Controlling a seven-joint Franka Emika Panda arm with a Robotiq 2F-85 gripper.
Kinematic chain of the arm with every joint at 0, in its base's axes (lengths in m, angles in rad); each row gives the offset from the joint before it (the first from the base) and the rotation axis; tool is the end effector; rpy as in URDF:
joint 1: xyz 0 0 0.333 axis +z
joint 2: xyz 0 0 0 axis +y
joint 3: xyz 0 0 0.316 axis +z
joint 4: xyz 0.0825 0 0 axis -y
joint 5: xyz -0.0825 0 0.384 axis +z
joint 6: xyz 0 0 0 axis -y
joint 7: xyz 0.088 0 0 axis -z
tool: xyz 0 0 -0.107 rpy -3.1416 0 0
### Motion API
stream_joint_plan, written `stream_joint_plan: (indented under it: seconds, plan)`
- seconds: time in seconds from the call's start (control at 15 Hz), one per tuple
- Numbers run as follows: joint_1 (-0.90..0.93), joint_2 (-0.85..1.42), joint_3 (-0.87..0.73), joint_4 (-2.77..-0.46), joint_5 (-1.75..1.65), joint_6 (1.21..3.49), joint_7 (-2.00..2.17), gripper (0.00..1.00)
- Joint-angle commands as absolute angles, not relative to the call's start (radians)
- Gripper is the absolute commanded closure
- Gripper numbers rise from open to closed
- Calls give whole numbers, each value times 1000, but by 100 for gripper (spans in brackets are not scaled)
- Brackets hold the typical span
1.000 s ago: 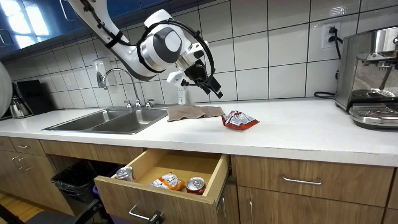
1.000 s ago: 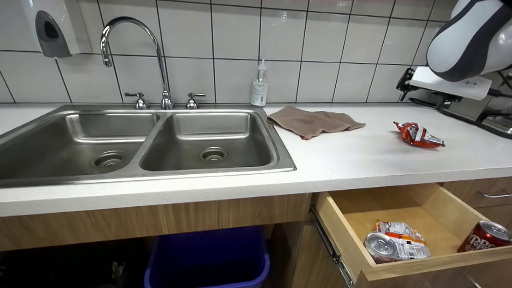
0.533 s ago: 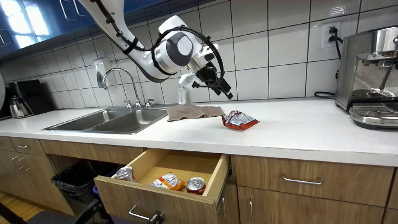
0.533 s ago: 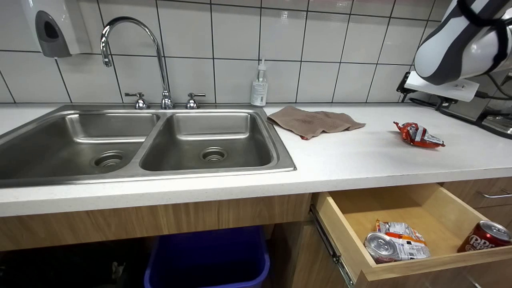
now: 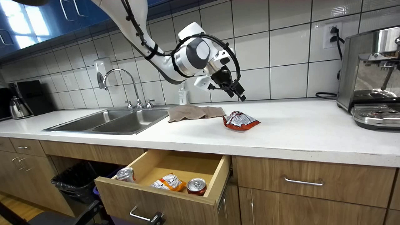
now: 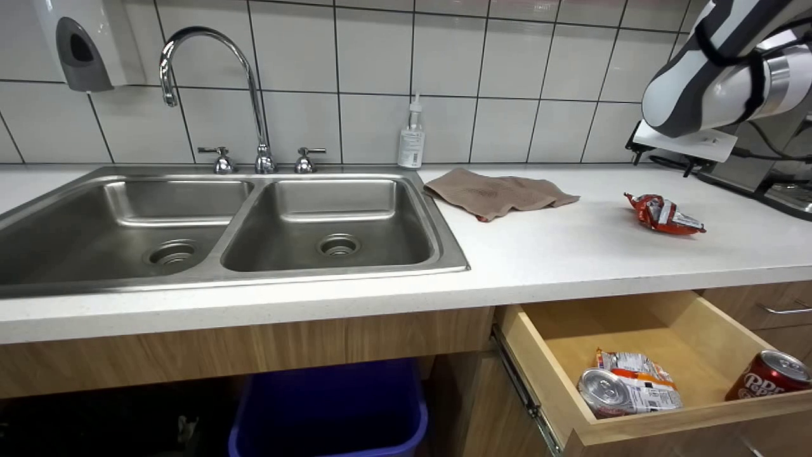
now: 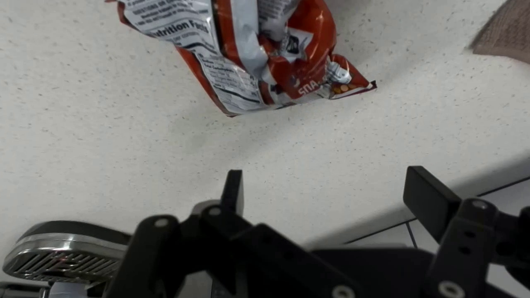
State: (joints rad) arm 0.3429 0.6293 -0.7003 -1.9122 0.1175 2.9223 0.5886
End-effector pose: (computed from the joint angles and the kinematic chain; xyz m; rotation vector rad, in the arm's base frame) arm 0.6415 -0.1938 0.2899 2.5439 -1.1528 0.8099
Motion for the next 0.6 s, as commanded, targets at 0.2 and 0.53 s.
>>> stream_joint_plan:
  seconds: [0.2, 0.53]
  plan:
    - [181, 746, -584, -1693, 99, 2810, 612, 0]
    - [141, 794, -538, -1637, 81, 2762, 609, 0]
